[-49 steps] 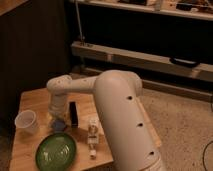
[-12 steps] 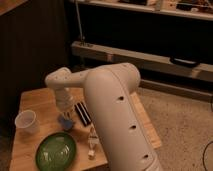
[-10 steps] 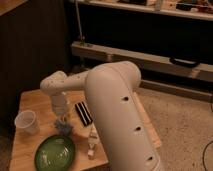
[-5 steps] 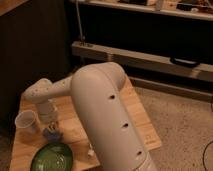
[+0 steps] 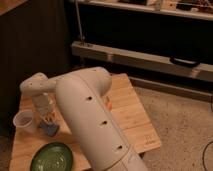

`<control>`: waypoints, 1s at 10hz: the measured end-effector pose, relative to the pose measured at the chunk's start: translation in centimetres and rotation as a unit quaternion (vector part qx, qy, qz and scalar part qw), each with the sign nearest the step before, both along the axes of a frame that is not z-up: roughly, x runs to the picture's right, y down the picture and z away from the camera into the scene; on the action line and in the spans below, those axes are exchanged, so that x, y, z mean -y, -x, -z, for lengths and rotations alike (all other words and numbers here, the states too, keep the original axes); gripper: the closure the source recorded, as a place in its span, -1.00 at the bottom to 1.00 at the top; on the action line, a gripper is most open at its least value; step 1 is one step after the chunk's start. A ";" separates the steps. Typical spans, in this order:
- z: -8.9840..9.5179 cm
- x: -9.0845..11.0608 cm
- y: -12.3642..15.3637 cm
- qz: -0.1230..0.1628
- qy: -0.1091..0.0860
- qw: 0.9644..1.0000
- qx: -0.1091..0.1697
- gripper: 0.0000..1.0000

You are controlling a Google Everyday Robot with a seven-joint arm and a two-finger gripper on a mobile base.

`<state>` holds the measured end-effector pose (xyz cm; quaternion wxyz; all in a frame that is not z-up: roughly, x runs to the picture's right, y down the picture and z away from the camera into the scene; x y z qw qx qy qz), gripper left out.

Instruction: Wipe the white sponge on the table

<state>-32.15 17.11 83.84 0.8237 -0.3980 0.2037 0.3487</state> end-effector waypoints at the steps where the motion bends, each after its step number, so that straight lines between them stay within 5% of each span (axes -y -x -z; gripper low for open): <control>1: -0.9 0.8 -0.5 -0.001 -0.003 1.000 -0.010 0.71; 5: -3.5 4.5 -6.1 -0.026 -0.012 0.997 -0.071 0.71; 10: -1.1 0.7 -13.8 -0.041 -0.010 0.993 -0.112 0.71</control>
